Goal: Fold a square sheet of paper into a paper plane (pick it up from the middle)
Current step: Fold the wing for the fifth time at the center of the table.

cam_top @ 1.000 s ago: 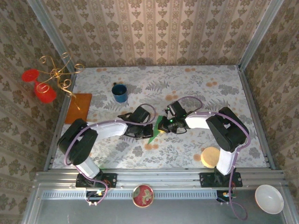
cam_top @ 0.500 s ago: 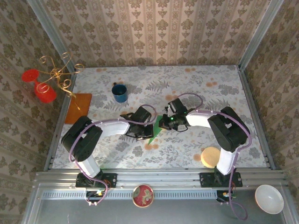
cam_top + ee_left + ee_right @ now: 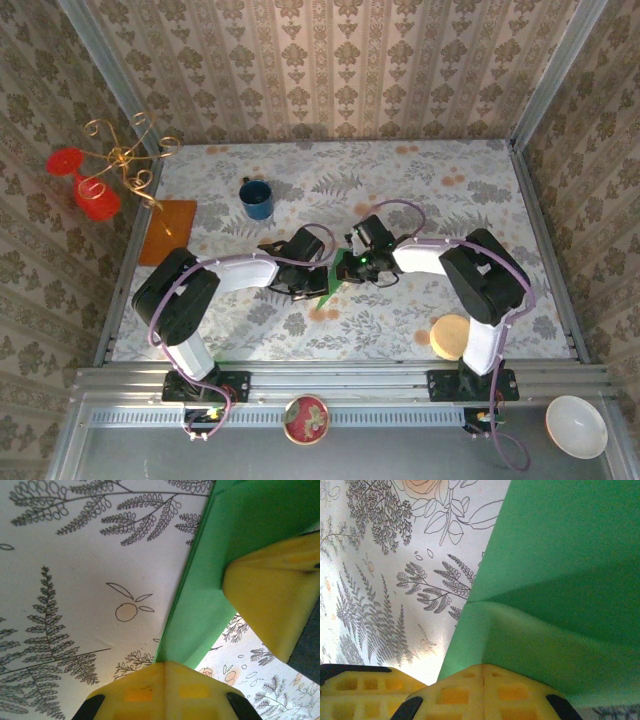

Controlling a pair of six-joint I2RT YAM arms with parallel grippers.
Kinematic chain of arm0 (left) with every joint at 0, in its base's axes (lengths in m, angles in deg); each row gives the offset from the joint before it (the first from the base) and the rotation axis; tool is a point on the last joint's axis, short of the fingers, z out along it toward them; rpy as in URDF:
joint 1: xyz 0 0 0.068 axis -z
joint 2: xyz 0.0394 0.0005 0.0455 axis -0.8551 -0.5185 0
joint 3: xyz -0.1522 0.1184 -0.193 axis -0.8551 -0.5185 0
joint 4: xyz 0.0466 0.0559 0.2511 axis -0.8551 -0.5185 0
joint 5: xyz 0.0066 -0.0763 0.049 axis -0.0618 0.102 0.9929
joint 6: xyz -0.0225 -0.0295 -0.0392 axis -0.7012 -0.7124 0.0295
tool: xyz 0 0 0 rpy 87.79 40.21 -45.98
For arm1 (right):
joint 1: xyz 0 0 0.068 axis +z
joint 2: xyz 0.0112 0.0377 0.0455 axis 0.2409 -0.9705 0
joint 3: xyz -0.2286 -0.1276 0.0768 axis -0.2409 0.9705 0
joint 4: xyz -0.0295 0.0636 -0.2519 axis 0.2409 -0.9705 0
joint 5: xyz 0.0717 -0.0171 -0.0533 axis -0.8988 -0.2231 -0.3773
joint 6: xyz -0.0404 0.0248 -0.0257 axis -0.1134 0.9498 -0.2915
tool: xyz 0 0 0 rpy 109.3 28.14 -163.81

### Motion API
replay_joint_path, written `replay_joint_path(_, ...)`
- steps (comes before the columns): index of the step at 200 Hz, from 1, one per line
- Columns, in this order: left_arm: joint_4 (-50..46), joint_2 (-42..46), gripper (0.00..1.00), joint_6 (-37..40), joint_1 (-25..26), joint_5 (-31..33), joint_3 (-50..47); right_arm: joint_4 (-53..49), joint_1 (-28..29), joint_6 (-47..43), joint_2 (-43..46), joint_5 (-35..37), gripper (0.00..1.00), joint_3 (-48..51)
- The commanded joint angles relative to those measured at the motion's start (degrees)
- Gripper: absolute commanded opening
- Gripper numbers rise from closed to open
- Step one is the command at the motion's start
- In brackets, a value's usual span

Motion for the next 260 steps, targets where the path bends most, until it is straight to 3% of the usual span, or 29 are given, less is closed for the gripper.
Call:
replay_joint_path(1,-7.9,-1.1,0.00,-1.1,0.3,2.6,-2.3,-1.5,-1.6,-2.4,-2.4,0.3,0.08,-1.4)
replay_joint_path(45,-10.0,0.8,0.00,1.3,-1.2,3.0,-2.8,-3.5,-3.8,-3.1,-3.3,1.8,0.08,-1.1)
replay_joint_path(88,-0.1,5.9,0.00,3.2,-1.1,-0.6,0.4,-2.7,-3.3,-1.7,-3.3,0.9,0.08,-0.3)
replay_joint_path(150,3.5,-1.2,0.00,1.1,-0.5,-2.3,2.8,-1.8,-3.2,-0.6,-3.5,-1.0,0.08,-1.1)
replay_joint_path(187,-0.4,-2.8,0.00,0.1,-0.3,-1.4,2.6,-2.1,-3.5,-1.6,-3.8,-0.9,0.07,-2.1)
replay_joint_path(219,-6.0,-3.4,0.00,-0.7,-0.1,0.4,0.7,-0.9,-6.5,-3.0,-5.3,-2.2,0.08,-3.7)
replay_joint_path(260,-6.2,-2.9,0.00,-2.8,0.3,0.7,-4.2,0.9,-13.6,-3.5,-9.1,-3.6,0.09,-6.6)
